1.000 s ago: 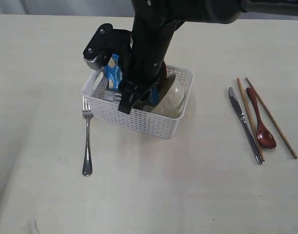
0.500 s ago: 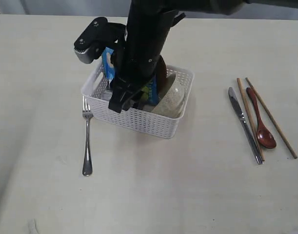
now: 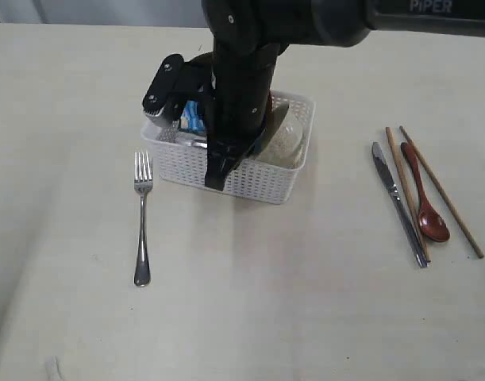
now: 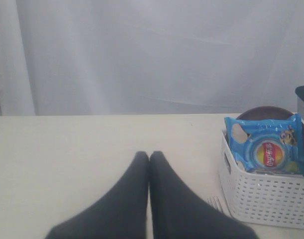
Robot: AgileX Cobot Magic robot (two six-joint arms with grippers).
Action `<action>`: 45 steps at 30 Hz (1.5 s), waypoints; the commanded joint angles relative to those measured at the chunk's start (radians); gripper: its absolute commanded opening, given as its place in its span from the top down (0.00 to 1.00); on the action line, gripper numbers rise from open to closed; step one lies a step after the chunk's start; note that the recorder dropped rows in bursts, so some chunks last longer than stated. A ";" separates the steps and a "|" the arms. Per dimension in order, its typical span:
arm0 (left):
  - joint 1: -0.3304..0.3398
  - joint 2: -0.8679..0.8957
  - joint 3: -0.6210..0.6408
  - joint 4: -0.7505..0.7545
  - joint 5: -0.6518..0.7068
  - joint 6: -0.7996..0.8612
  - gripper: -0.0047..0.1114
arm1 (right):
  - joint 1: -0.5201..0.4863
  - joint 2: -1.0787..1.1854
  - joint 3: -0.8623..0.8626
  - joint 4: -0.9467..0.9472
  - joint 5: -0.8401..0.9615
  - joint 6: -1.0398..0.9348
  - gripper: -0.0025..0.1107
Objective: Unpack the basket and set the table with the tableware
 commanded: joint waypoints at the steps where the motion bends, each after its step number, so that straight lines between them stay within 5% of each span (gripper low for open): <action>1: -0.002 -0.004 0.003 -0.001 -0.008 0.001 0.96 | -0.108 -0.001 0.001 -0.031 -0.088 -0.060 0.98; 14: -0.002 -0.004 0.003 -0.001 -0.008 0.001 0.96 | -0.217 0.039 -0.032 0.052 -0.183 -0.229 0.98; 24: -0.002 -0.004 0.003 -0.001 -0.008 0.001 0.96 | -0.215 0.099 -0.163 -0.004 -0.035 -0.081 0.98; 33: -0.002 -0.004 0.003 -0.001 -0.008 0.001 0.96 | -0.196 -0.012 -0.196 0.054 0.066 0.007 0.49; 37: -0.002 -0.004 0.003 -0.001 -0.008 0.001 0.96 | -0.192 -0.065 -0.196 0.050 0.116 0.199 0.58; 42: -0.002 -0.004 0.003 -0.001 -0.008 0.001 0.96 | -0.219 -0.105 -0.196 0.039 0.233 0.336 0.99; 45: -0.002 -0.004 0.003 -0.001 -0.008 0.001 0.96 | -0.248 -0.127 -0.185 0.030 0.233 0.470 0.98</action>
